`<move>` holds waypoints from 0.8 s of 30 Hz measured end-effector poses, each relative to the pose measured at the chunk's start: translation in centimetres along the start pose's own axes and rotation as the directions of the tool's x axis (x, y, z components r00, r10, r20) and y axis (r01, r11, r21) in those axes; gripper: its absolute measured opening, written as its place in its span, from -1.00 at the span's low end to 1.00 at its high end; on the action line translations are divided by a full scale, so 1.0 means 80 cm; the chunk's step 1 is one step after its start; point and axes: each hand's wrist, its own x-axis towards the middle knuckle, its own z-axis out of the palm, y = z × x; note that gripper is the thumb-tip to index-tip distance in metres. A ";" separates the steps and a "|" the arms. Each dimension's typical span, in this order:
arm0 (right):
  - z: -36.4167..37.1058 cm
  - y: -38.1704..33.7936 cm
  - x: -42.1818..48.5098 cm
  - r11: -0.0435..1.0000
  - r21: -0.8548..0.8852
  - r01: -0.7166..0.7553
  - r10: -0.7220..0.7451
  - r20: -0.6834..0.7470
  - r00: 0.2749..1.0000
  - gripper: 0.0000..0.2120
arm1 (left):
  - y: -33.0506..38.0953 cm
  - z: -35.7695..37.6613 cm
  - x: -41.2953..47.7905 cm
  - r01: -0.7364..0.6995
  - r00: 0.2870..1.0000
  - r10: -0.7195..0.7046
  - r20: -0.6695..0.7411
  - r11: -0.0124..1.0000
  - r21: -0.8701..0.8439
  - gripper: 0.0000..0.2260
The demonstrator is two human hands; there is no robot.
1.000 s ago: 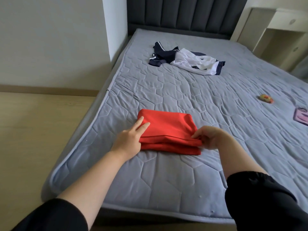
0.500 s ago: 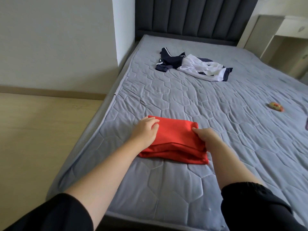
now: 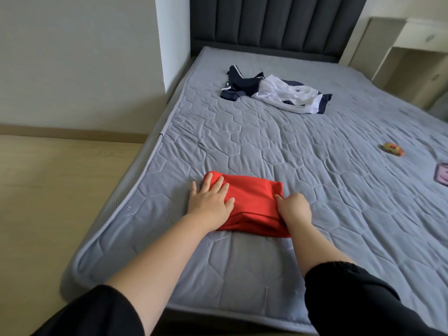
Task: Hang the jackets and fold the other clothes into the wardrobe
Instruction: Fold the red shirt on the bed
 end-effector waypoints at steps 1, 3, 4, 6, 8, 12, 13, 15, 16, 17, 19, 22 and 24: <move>-0.001 -0.001 0.001 1.000 -0.013 -0.005 0.005 0.015 1.000 -0.53 | 0.004 -0.001 -0.003 -0.008 0.999 0.009 -0.037 1.000 0.011 -0.49; -0.004 -0.006 0.008 0.999 -0.033 -0.013 0.015 0.075 0.997 -0.46 | 0.017 -0.001 -0.009 -0.080 0.989 0.081 -0.120 0.997 0.014 -0.53; -0.006 -0.008 0.012 0.999 -0.037 -0.022 0.026 0.112 0.993 -0.42 | 0.025 -0.002 -0.011 -0.129 0.982 0.128 -0.138 0.992 0.004 -0.54; -0.012 -0.012 0.020 0.999 -0.010 -0.047 0.048 0.193 0.980 -0.37 | 0.040 0.000 -0.012 -0.188 0.977 0.186 -0.105 0.982 -0.008 -0.55; -0.019 -0.014 0.026 0.994 0.065 -0.083 0.063 0.271 0.961 -0.37 | 0.048 0.003 -0.010 -0.186 0.982 0.187 -0.029 0.982 0.031 -0.53; -0.026 -0.012 0.025 0.915 0.325 -0.240 0.082 0.433 0.897 -0.43 | 0.049 0.009 -0.008 -0.176 0.984 0.173 0.040 0.980 0.092 -0.51; -0.026 -0.010 0.023 0.886 0.360 -0.293 0.094 0.481 0.872 -0.45 | 0.049 0.010 -0.008 -0.178 0.984 0.174 0.048 0.980 0.092 -0.50; -0.029 -0.006 0.017 0.845 0.370 -0.386 0.108 0.589 0.801 -0.48 | 0.049 0.011 -0.008 -0.182 0.982 0.177 0.064 0.979 0.090 -0.50; -0.030 -0.004 0.015 0.834 0.361 -0.418 0.104 0.640 0.762 -0.49 | 0.049 0.011 -0.008 -0.183 0.982 0.177 0.069 0.979 0.090 -0.50; -0.032 -0.003 0.013 0.829 0.355 -0.433 0.093 0.675 0.732 -0.51 | 0.049 0.011 -0.008 -0.183 0.982 0.177 0.069 0.979 0.089 -0.50; -0.036 -0.002 0.011 0.837 0.350 -0.420 0.070 0.693 0.717 -0.56 | 0.047 0.011 -0.007 -0.184 0.982 0.179 0.064 0.979 0.083 -0.50; -0.041 -0.008 0.008 0.818 0.397 -0.416 0.041 0.681 0.731 -0.63 | 0.041 0.012 -0.008 -0.195 0.980 0.192 0.056 0.980 0.043 -0.51; -0.047 -0.018 0.003 0.807 0.436 -0.399 0.017 0.657 0.753 -0.70 | 0.036 0.010 -0.009 -0.186 0.982 0.187 0.035 0.982 -0.022 -0.52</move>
